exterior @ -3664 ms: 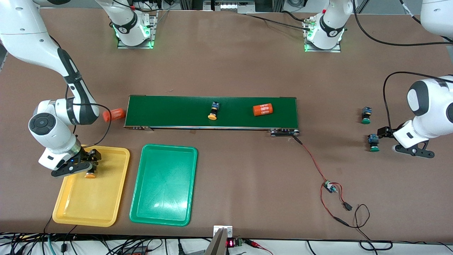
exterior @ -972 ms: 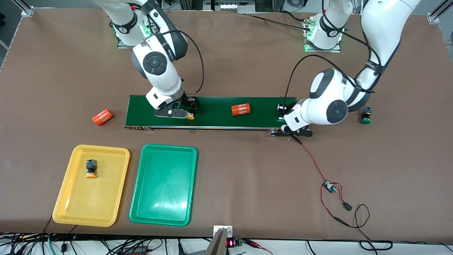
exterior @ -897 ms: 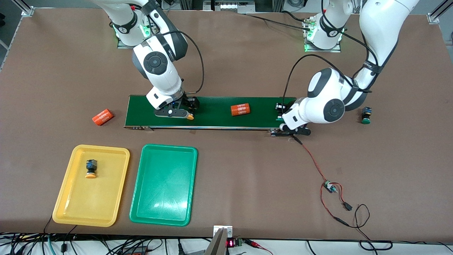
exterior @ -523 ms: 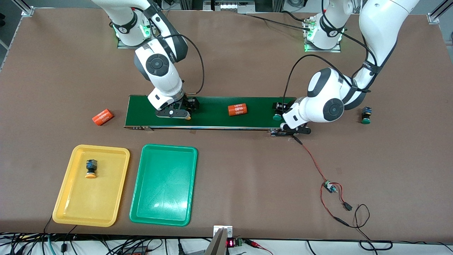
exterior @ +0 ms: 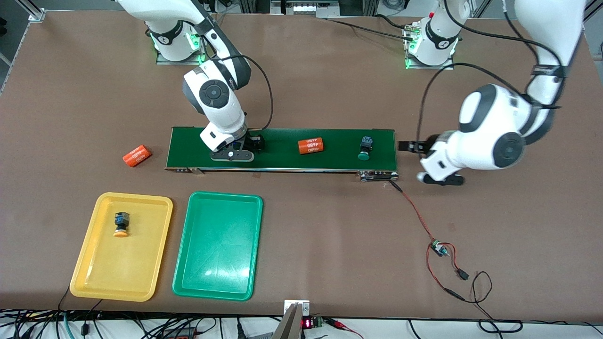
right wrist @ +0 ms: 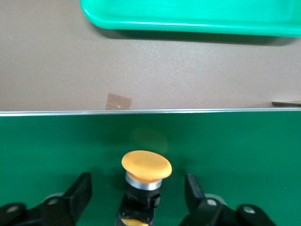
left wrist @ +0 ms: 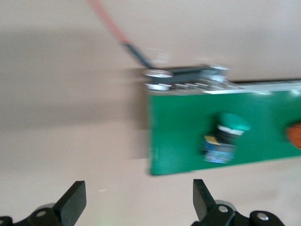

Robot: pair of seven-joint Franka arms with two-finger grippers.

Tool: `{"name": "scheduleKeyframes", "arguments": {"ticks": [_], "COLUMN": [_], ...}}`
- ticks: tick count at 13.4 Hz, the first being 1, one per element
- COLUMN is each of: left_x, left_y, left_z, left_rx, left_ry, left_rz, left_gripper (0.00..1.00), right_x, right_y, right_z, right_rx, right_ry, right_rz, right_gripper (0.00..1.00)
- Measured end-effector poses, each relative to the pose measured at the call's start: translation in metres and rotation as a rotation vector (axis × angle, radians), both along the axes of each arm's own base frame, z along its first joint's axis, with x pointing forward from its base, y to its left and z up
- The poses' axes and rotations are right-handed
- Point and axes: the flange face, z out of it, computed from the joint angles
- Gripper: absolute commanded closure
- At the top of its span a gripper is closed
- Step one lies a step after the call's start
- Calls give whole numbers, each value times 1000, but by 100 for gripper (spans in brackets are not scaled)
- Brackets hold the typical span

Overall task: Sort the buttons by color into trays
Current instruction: 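Lift the yellow button with the right gripper while the left gripper withdraws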

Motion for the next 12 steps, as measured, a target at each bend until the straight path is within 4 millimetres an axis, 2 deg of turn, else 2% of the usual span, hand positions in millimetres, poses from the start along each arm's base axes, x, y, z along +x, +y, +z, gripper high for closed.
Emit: {"name": "scheduleKeyframes", "arguments": {"ticks": [1,2,4,5,6,8,10,12], "left_x": [4,6,4,1,-1,-9,-23,-36], "left_y": [35,73,147,173,192,208,216,226], "left_z": [-9,-22,-46,-55,-60,-69,-90,-119], "left_rx": [40,72,129,163,197,263,306,288], "left_ry": [12,31,58,66,75,105,149,146], "left_rz": [39,89,96,57,16,-48,-105,-156], "left_gripper": [0,0,0,0,0,0,1,5], "right_x": [1,2,10,17,24,42,64,90], "right_y": [-1,-3,-11,-17,-23,-33,-48,-79], "right_z": [0,0,4,8,14,37,76,117], "right_rx": [-1,0,3,1,-7,-31,-50,-54], "right_ry": [-1,-1,-8,-10,-4,15,28,34], "right_rz": [-2,-6,-24,-37,-50,-57,-23,25], "right_gripper": [93,98,98,99,100,100,100,100]}}
